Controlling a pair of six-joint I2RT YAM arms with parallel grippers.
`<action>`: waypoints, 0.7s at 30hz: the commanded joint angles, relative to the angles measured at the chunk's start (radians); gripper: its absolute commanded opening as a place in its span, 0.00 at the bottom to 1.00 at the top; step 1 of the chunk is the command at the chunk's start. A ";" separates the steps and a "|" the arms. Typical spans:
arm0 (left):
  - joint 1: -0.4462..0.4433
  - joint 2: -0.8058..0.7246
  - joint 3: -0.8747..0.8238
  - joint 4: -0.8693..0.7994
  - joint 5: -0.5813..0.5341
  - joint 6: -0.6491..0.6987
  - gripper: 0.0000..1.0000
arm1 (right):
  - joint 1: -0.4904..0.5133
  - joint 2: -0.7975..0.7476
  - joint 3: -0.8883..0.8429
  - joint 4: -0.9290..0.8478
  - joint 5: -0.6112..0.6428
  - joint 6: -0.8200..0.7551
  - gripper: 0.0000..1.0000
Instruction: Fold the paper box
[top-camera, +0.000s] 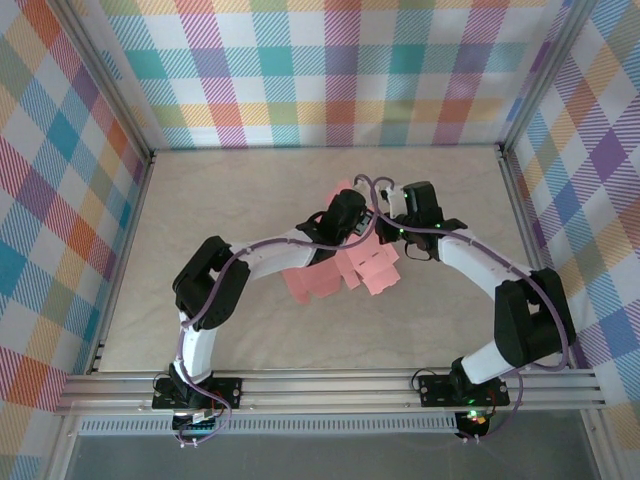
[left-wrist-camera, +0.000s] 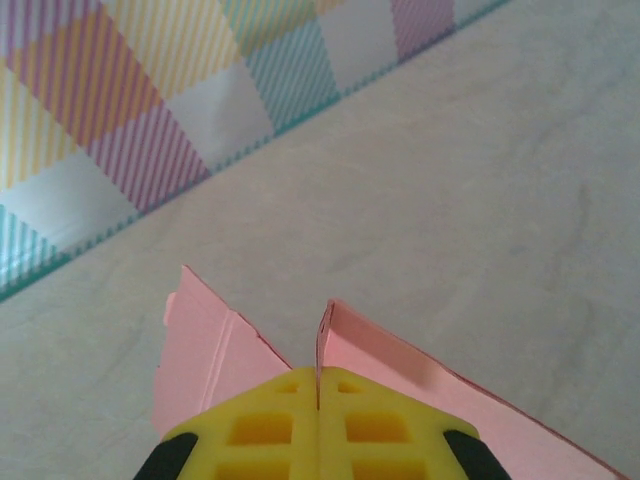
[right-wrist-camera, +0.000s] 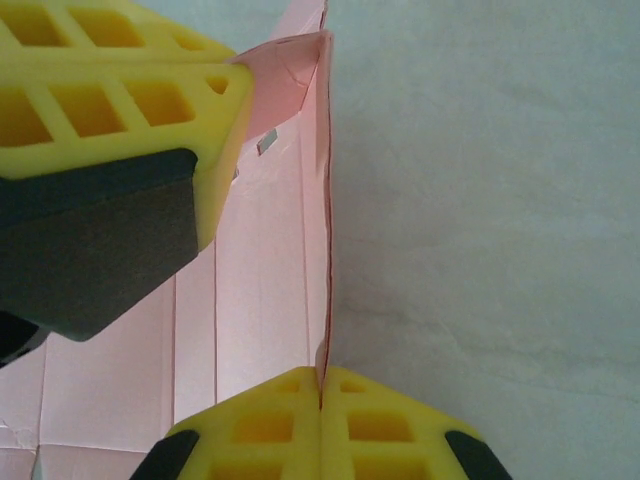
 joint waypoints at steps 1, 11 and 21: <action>-0.041 0.035 0.013 0.003 -0.036 0.039 0.04 | 0.010 -0.035 -0.015 0.081 0.001 -0.002 0.00; 0.123 -0.036 0.023 -0.249 0.737 0.297 0.04 | 0.008 -0.057 -0.006 0.004 -0.057 -0.090 0.00; 0.322 0.032 0.266 -0.802 1.263 0.660 0.05 | 0.006 -0.081 -0.014 -0.081 -0.211 -0.236 0.00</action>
